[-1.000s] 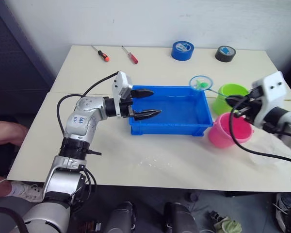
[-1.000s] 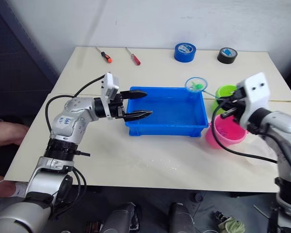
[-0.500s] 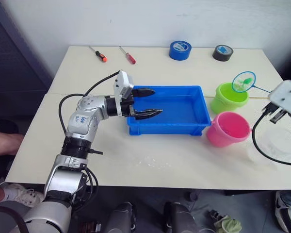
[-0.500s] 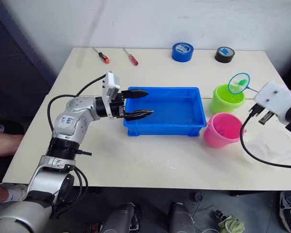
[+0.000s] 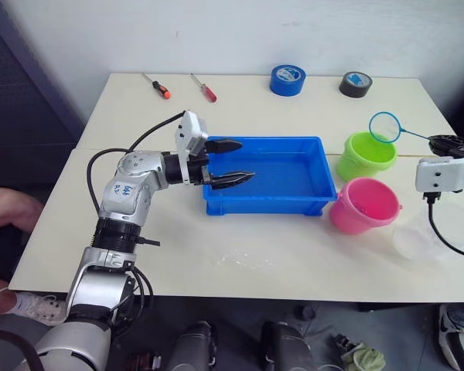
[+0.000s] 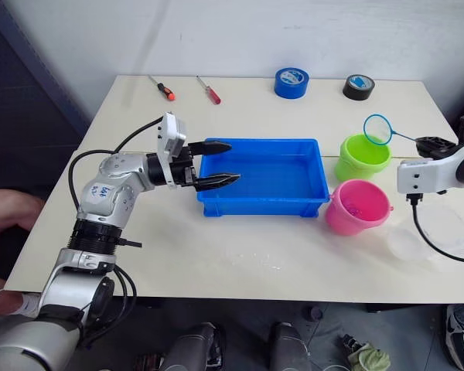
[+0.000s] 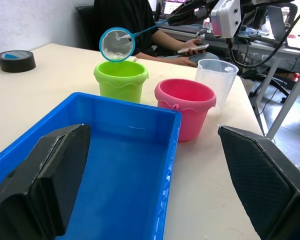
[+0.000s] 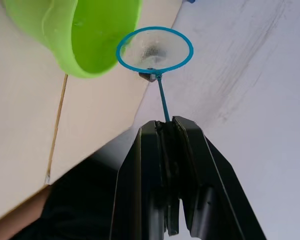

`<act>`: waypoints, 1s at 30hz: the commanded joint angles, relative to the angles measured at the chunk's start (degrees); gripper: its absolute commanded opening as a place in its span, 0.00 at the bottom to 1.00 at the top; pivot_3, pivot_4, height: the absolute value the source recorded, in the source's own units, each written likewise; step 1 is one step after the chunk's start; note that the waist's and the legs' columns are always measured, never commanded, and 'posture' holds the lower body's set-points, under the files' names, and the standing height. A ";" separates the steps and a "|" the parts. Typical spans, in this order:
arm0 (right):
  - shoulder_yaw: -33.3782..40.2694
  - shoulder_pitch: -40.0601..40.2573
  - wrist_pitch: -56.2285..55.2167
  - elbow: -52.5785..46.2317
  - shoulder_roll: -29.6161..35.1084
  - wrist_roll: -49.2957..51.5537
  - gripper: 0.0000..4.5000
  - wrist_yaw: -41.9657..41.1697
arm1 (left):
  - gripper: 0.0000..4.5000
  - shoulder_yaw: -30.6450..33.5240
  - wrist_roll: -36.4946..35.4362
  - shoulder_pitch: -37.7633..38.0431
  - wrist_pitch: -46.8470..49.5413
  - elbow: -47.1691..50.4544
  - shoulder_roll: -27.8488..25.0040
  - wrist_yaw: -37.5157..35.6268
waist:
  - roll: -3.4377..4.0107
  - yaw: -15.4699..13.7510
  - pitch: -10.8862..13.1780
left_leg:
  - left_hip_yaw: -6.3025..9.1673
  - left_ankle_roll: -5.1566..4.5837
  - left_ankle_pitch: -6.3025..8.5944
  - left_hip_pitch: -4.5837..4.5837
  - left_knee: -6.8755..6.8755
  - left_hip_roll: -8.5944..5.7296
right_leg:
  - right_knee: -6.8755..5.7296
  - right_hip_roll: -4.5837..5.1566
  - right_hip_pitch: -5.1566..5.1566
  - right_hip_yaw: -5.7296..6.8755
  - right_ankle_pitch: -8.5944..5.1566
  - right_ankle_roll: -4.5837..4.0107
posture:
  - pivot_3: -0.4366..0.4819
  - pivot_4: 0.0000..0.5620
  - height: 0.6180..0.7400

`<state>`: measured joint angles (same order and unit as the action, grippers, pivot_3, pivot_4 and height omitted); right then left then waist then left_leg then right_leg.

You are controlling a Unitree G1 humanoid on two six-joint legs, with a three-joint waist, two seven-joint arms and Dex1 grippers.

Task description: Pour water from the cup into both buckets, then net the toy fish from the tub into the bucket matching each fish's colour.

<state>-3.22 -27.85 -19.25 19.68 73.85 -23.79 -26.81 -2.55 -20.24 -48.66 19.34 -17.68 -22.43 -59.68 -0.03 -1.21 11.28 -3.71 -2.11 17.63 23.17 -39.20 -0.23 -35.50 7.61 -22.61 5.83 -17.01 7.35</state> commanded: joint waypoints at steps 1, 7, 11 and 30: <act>12.24 2.29 26.33 -16.39 -9.51 32.35 0.00 -11.09 | 0.99 1.81 -1.32 2.80 1.56 4.20 -2.99 -1.01 | -0.04 0.11 0.00 | 0.01 0.00 0.00 -0.01 0.00 0.00 | -0.03 0.00 0.00 0.01 0.00 0.00 | 0.48 0.27 1.00; 11.43 1.41 51.08 -34.55 -16.29 49.15 0.00 -16.97 | 0.99 4.78 -2.57 11.81 6.01 11.26 -10.26 -1.52 | 0.09 0.39 0.02 | 0.40 0.11 0.05 -0.08 0.01 0.15 | -0.20 -0.09 0.00 0.13 -0.01 -0.09 | 0.48 0.27 1.00; 3.39 -1.37 50.39 -33.21 -17.87 43.68 0.00 -18.82 | 0.99 6.72 -3.03 16.92 8.37 16.08 -14.22 -0.39 | 0.04 -0.15 0.02 | 0.42 0.05 0.05 -0.07 -0.03 0.04 | -0.10 0.03 0.06 0.09 -0.01 -0.08 | 0.48 0.27 1.00; -16.48 -19.84 28.48 -3.64 -34.63 24.84 0.00 -34.05 | 0.99 13.56 -6.77 29.70 15.98 32.60 -18.66 8.54 | 0.03 1.36 0.01 | 0.43 0.06 0.07 -0.05 0.04 0.00 | -0.14 0.04 -0.02 0.11 0.01 -0.06 | 0.48 0.27 1.00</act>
<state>-20.04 -46.09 11.43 15.62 39.42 1.47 -59.43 9.06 -25.56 -19.18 35.65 12.24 -40.12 -51.57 0.00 0.15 11.29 -3.27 -2.05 17.69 23.13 -39.16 -0.22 -35.64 7.65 -22.62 5.94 -17.01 7.29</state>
